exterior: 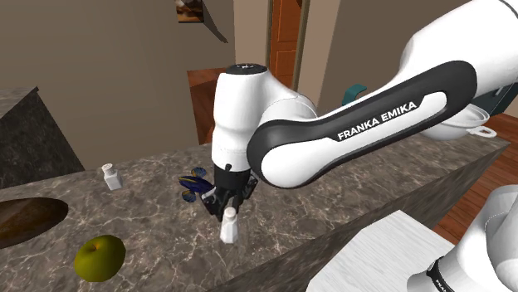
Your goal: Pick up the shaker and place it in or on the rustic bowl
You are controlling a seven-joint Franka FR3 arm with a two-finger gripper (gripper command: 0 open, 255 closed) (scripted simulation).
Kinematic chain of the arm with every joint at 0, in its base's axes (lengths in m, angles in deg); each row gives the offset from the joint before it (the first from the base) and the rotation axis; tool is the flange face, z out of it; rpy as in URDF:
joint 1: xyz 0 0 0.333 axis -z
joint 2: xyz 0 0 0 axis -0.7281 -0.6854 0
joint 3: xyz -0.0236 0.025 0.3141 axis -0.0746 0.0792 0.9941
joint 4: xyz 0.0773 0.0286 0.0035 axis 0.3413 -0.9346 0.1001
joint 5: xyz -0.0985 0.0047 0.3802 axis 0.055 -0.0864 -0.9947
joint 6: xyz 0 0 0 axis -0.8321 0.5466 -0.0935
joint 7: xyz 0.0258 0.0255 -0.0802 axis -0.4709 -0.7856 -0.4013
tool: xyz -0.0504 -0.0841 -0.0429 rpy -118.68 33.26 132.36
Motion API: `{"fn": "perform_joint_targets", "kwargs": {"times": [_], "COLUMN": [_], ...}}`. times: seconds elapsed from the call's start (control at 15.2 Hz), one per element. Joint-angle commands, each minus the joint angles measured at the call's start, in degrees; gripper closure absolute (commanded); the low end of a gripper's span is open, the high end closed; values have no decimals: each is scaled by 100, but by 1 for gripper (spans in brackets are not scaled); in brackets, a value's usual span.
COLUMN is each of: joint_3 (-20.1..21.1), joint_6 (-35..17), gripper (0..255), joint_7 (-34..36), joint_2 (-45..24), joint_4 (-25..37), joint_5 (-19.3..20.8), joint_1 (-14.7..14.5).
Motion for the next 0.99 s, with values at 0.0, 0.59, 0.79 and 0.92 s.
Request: {"fn": "perform_joint_targets", "kwargs": {"times": [0.0, 0.59, 0.79, 0.92], "joint_3": [-2, -6, -10, -13], "joint_6": [155, 821, 1045, 1195], "gripper": [255, 255, 255, 255], "joint_7": [-34, -106, -118, -122], "joint_2": [62, 302, 358, 388], "joint_4": [99, 556, 732, 855], "joint_5": [-42, -180, -209, -224], "joint_1": [14, 42, 49, 53]}}
